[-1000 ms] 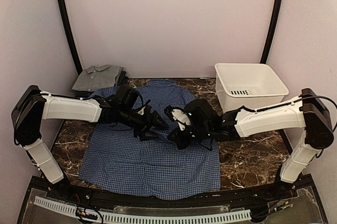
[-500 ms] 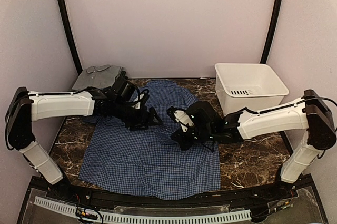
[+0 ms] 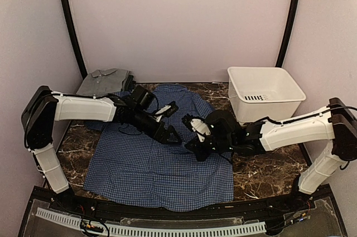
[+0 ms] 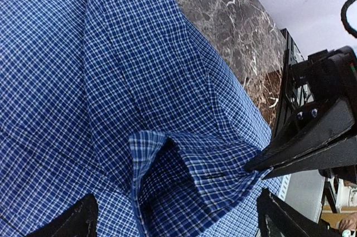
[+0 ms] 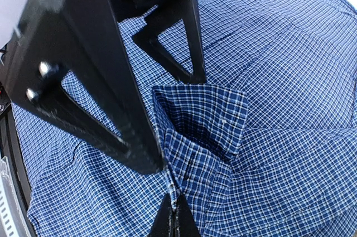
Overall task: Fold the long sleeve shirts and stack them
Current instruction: Pass from the right arm to the left
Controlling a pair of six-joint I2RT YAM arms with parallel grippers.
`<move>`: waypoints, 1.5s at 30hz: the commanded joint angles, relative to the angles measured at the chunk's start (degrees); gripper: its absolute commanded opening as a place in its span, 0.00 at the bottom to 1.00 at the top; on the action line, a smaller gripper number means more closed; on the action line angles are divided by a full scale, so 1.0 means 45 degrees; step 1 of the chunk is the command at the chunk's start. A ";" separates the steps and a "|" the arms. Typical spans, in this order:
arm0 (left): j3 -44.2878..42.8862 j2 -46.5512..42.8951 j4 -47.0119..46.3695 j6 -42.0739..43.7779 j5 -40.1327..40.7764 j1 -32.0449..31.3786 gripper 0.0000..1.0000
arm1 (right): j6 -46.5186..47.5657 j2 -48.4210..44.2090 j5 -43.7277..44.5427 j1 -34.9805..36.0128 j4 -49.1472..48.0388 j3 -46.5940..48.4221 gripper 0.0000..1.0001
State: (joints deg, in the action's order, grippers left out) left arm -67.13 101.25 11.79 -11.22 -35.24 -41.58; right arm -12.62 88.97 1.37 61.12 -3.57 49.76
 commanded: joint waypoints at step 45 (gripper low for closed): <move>-0.5030 -0.0395 0.0183 -0.1286 0.5861 0.0423 0.00 | -0.3990 -0.3546 0.5267 -0.2224 0.3405 -0.0151 0.99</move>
State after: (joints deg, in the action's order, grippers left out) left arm -82.54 102.50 11.11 -12.97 -14.44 -41.30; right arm -24.58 74.89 19.66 51.92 6.94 51.53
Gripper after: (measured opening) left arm 0.009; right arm 0.985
